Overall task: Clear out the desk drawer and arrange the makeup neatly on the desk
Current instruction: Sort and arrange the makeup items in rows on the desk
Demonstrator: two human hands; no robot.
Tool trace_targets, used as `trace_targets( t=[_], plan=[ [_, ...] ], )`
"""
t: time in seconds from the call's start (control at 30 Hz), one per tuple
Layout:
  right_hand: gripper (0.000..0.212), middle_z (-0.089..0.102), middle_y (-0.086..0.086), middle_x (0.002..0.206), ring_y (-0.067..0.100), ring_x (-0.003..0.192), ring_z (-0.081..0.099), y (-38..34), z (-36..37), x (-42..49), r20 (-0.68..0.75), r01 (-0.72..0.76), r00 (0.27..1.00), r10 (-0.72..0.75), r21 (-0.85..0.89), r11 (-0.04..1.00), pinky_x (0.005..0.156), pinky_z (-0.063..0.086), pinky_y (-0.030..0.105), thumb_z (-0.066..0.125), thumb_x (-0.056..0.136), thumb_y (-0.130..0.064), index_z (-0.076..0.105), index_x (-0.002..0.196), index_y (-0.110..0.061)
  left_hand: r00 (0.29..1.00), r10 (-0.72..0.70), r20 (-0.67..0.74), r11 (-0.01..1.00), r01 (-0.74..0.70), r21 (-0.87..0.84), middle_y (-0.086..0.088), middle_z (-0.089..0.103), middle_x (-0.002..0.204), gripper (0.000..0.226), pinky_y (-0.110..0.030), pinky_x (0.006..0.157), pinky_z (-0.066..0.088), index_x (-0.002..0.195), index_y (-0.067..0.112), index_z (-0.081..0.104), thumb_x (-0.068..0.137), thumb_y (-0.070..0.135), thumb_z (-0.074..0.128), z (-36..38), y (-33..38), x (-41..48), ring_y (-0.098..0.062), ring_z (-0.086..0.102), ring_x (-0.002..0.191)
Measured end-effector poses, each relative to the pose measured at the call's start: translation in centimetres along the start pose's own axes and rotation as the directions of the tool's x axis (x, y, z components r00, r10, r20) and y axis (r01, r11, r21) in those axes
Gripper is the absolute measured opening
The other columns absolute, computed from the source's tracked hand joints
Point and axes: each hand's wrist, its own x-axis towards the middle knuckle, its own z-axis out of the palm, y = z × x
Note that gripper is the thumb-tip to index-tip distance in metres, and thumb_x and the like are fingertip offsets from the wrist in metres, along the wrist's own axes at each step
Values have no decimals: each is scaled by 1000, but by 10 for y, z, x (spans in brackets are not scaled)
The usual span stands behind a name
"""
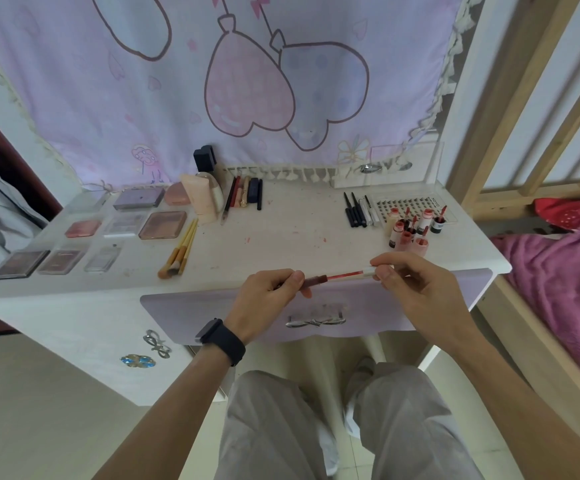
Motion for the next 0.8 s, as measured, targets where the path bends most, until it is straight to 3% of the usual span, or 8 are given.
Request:
trace_targets(
  t=[0.1,0.27,0.4,0.6,0.8],
  plan=[
    [23,73,-17,94,10,92,66,-1,-1,0,-8,2,1000,-2,0,1000,84,53,29,65,95,-32,68,99,-54,1000,12,-8,999,-11,37,2,46,57,36,-30,60,30,80,37,73,99,49,45,-2,-1,0,-16,39,56],
    [19,74,-15,91,11,90,68,-2,-1,-1,-28,5,1000,-4,8,1000,86,54,34,64,93,-36,69,99,-54,1000,15,-18,998,-14,54,-16,53,64,35,-32,62,33,78,42,72,95,53,43,-4,1,1,-22,42,58],
    [16,73,-18,90,9,90,68,-3,-1,-4,-45,22,999,-21,15,1000,83,54,25,58,86,-55,68,99,-56,1000,19,-23,998,-17,66,-17,54,65,36,-32,61,32,78,44,72,95,55,42,-4,2,1,-22,42,58],
    [16,74,-12,93,13,91,70,3,-7,-5,-78,32,997,-27,65,997,85,55,22,61,88,-49,70,102,-51,999,22,-40,997,-19,77,-18,52,64,36,-31,60,30,81,40,73,98,50,43,-7,4,2,-19,41,57],
    [16,74,-10,92,13,89,71,2,-16,-1,-127,6,992,6,93,996,85,56,21,61,88,-45,70,101,-51,998,0,-63,1000,2,30,6,46,58,37,-20,55,29,82,37,74,102,42,44,-10,2,3,-11,40,56]
  ],
)
